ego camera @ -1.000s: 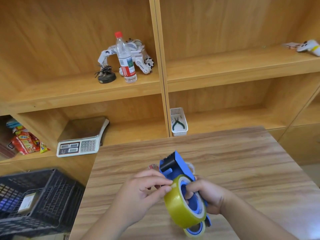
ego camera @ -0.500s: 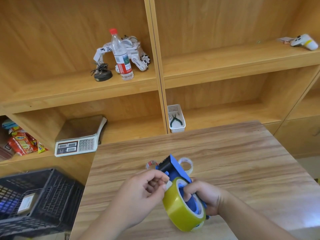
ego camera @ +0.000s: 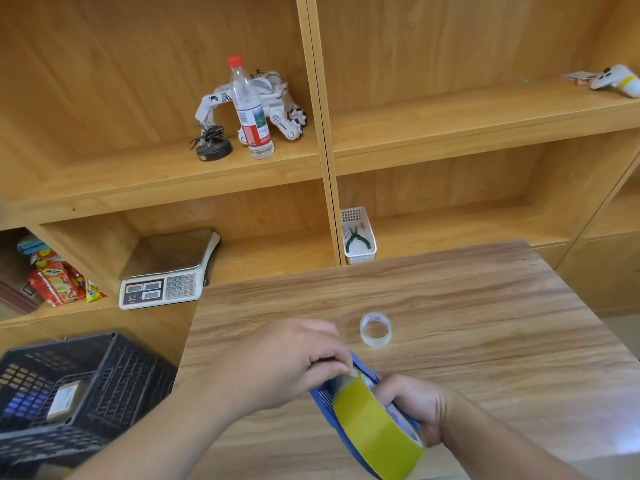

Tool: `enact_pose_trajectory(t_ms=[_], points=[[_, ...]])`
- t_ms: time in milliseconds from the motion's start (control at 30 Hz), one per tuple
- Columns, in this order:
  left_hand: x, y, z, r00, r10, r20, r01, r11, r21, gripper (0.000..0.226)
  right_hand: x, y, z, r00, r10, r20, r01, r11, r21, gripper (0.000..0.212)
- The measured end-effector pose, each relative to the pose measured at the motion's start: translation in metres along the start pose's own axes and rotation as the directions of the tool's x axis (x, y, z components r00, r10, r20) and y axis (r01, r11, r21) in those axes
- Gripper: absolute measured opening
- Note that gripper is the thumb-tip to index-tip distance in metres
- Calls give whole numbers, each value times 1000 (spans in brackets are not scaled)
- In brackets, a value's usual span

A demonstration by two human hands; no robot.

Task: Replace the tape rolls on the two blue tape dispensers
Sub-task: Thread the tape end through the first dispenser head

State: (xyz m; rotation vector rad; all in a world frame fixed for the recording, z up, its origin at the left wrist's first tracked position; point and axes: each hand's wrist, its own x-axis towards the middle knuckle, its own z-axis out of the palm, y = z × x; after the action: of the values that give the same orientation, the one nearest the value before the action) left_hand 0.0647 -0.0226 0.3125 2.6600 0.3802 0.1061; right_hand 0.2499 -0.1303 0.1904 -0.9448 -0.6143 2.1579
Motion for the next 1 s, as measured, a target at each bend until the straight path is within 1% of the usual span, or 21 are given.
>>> enact_pose_trajectory(t_ms=[100,167,233,333,400,467,533,600,667,733,833,933,1000], points=[[14,1,-7,998,55,31,-56,998,14,13,-2,2,4,999,-28,36,25,997,67,32],[20,-1,-9,997,67,34,-68,998,20,13,-6,0,7,997,-55,52,51,995,81,35],[22,-4,-9,998,68,0,-68,998,9,13,-8,0,9,994,-82,74,75,992,100,42],[21,-9,-6,993,55,-105,-58,998,-27,13,-9,2,12,985,-148,90,133,979,154,49],[20,-11,-4,987,37,-157,-47,997,-60,12,-9,2,12,982,-168,92,153,976,154,55],[19,-13,-3,983,16,-182,-33,995,-91,10,-10,2,12,978,-186,93,168,971,168,54],[17,-14,-3,982,-38,-184,14,992,-126,10,-11,2,11,979,-183,89,166,972,168,50],[17,-15,-4,980,-105,-167,79,985,-154,9,-11,2,12,985,-164,50,156,979,135,42],[16,-18,-6,975,-168,-147,143,975,-167,8,-12,2,10,989,-151,8,150,985,86,41],[14,-21,-8,965,-227,-132,201,963,-182,8,-12,3,8,989,-135,-66,136,991,4,39],[9,-23,-13,942,-308,-134,275,936,-218,9,-13,2,7,984,-108,-143,95,990,-100,30],[6,-27,-19,918,-366,-152,321,912,-255,15,-17,-2,11,983,-90,-158,62,983,-173,35],[4,-31,-24,903,-406,-138,361,894,-267,13,-20,-4,13,986,-92,-136,64,977,-204,38]])
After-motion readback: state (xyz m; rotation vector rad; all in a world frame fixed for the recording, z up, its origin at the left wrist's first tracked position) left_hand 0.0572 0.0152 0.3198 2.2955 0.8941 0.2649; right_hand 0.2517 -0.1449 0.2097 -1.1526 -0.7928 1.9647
